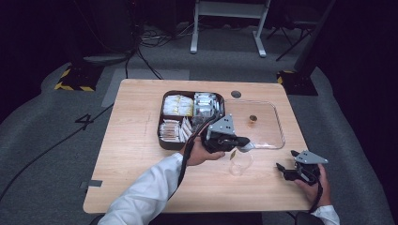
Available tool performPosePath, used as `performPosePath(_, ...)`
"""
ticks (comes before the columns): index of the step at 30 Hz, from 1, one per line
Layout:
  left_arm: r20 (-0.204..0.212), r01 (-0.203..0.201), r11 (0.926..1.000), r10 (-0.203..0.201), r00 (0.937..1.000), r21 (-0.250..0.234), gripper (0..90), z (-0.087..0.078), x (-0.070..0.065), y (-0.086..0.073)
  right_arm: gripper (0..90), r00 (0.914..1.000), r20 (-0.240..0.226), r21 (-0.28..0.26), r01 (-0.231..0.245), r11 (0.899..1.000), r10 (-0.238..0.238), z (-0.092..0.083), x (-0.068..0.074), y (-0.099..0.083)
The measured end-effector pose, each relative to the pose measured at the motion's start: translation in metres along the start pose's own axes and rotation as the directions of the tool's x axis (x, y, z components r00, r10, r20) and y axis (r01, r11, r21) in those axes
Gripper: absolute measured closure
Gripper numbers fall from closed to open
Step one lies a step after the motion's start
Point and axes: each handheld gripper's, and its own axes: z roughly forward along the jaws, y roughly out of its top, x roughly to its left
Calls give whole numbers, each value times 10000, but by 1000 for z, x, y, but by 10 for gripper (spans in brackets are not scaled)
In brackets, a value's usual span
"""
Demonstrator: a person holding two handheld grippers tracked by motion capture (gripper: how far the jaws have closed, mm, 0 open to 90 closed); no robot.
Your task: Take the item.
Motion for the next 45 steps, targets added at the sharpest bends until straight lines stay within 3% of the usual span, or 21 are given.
performPosePath(9, 276, -67, 9998, 62, 9996, 207, 895, 17, -3, -1, 176, 10000, 1, 3, 15, 10000, -15, 0, 0, 0)
performPosePath(21, 277, 361, 9948, -389, 9989, 952, 890, 38, 7, -32, 176, 10000, 34, -5, 67, 10000, -67, 0, 0, 0)
performPosePath(28, 96, 240, 9880, -257, 9996, 1526, 865, 49, 10, -45, 177, 10000, 47, -6, 57, 10000, -57, 0, 1, 0)
performPosePath(38, -125, 277, 9835, -259, 9996, 1786, 803, 55, 14, -54, 177, 9999, 69, -18, 110, 9999, -110, 0, 1, 0)
performPosePath(45, -231, 266, 9843, -229, 9995, 1745, 761, 52, 15, -53, 177, 9999, 58, -7, 83, 10000, -83, 0, 1, 0)
